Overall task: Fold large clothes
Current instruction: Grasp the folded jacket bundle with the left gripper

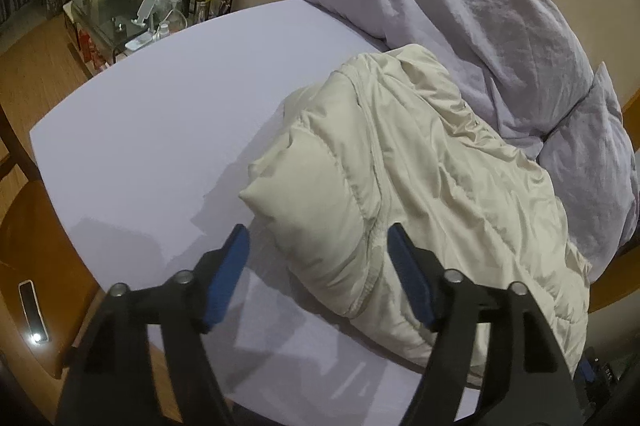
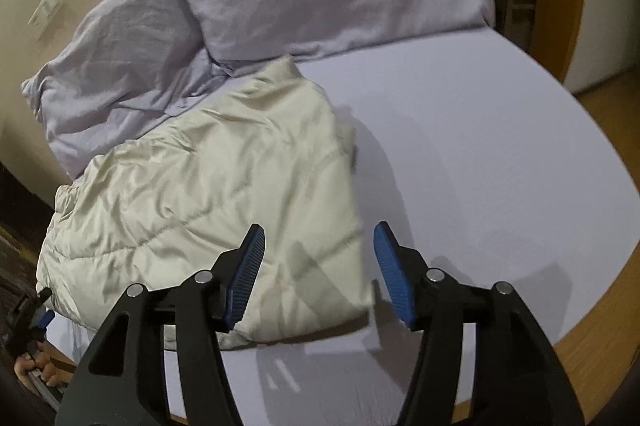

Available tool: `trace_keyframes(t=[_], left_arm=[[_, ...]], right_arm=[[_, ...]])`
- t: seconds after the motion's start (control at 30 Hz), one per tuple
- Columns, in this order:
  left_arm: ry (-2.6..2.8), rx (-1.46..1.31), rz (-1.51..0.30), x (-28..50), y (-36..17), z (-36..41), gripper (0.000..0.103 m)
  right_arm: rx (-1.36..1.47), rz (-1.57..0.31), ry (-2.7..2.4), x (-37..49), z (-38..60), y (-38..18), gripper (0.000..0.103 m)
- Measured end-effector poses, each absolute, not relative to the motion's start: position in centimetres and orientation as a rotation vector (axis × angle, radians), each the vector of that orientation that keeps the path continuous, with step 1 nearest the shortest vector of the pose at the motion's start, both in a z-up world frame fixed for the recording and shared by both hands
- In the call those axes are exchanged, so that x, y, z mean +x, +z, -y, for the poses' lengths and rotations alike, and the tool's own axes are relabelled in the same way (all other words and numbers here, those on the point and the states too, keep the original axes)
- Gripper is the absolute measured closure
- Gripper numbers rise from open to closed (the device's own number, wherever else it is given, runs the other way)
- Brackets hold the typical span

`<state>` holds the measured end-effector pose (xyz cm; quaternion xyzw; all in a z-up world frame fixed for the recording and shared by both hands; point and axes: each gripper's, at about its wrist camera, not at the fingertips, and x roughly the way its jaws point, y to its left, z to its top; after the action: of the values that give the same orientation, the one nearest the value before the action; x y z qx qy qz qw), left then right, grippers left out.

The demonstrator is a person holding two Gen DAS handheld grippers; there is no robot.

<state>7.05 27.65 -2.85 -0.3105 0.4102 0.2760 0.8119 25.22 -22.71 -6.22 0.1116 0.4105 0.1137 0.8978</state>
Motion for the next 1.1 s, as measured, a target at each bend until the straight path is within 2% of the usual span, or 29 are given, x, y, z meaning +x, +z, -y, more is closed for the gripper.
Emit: trace_keyframes(t=[0.43,0.63,0.77,0.9,1.1], left_arm=[[0.601,-0.758,-0.878,9.2,-4.5,-28.1,0.023],[0.615,-0.812,-0.863,9.6,-5.2,-28.5,0.024],[0.613,-0.834,-0.840,9.7,-5.1,-28.6,0.042],[0.597,-0.835,-0.816,9.8,-4.4,-28.7,0.061],[0.547,-0.817,-0.784,10.3,-2.7,-28.2,0.070]], right_arm=[[-0.052,-0.855,0.407,24.4,11.0,-7.1,0.041],[-0.172,-0.890,0.392,24.2,8.0,-10.0,0.033],[-0.242,-0.848,0.371,23.7,7.0,-11.6,0.027],[-0.243,-0.851,0.380,24.0,6.9,-11.9,0.027],[-0.249,-0.838,0.393,24.1,7.0,-12.3,0.026]])
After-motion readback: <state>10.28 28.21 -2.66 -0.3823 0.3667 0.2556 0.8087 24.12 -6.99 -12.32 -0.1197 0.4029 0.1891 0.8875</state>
